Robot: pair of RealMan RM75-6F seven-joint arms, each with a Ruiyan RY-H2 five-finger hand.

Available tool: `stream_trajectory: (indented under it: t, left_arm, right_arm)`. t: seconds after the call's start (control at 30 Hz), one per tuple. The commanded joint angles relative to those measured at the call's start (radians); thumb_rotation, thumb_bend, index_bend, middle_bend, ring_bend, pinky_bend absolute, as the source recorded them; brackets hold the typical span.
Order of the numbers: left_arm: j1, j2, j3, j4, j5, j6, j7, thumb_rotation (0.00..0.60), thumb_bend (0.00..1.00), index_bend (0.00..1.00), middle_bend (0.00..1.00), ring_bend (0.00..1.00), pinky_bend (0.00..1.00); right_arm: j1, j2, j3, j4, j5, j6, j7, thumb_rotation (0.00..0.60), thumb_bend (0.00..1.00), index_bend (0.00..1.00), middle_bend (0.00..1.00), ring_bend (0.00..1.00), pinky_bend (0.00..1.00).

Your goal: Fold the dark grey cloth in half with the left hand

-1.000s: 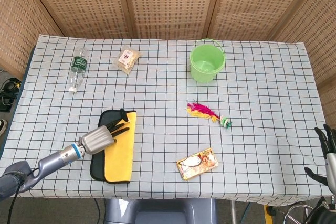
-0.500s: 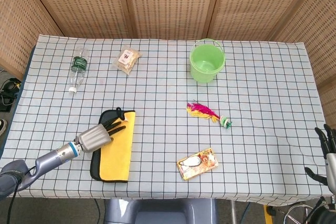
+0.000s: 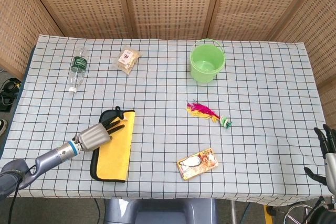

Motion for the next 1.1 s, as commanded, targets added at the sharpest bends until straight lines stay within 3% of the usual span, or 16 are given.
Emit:
stream_trajectory:
  t: [0.03,0.53,0.8,0.87,1.0,1.1]
  left_arm:
    - [0.001,0.003,0.002,0.002,0.002,0.001,-0.002,0.600,0.42,0.68,0.00,0.00,0.00]
    - [0.013,0.008,0.009,0.033,0.006,0.003,-0.003,0.600,0.42,0.68,0.00,0.00,0.00]
    - [0.018,-0.002,0.009,0.046,0.006,0.003,-0.015,0.600,0.42,0.64,0.00,0.00,0.00]
    - [0.017,-0.001,0.012,0.046,0.009,0.003,-0.018,0.600,0.42,0.54,0.00,0.00,0.00]
    - [0.015,0.015,0.018,0.036,0.013,0.010,-0.038,0.600,0.34,0.14,0.00,0.00,0.00]
    - [0.019,0.042,0.018,0.020,0.012,0.031,-0.052,0.600,0.28,0.00,0.00,0.00,0.00]
  right_arm:
    - [0.000,0.000,0.000,0.001,0.002,-0.001,0.001,0.600,0.00,0.00,0.00,0.00,0.00]
    - [0.002,-0.003,-0.001,-0.001,0.002,-0.004,-0.009,0.600,0.00,0.00,0.00,0.00,0.00]
    - [0.003,-0.003,-0.001,-0.002,0.003,-0.005,-0.010,0.600,0.00,0.00,0.00,0.00,0.00]
    - [0.003,-0.003,-0.001,-0.002,0.002,-0.005,-0.009,0.600,0.00,0.00,0.00,0.00,0.00]
    - [0.001,-0.002,-0.002,-0.002,-0.001,-0.002,-0.008,0.600,0.00,0.00,0.00,0.00,0.00]
    - [0.001,0.000,-0.003,-0.003,-0.003,-0.002,-0.006,0.600,0.00,0.00,0.00,0.00,0.00]
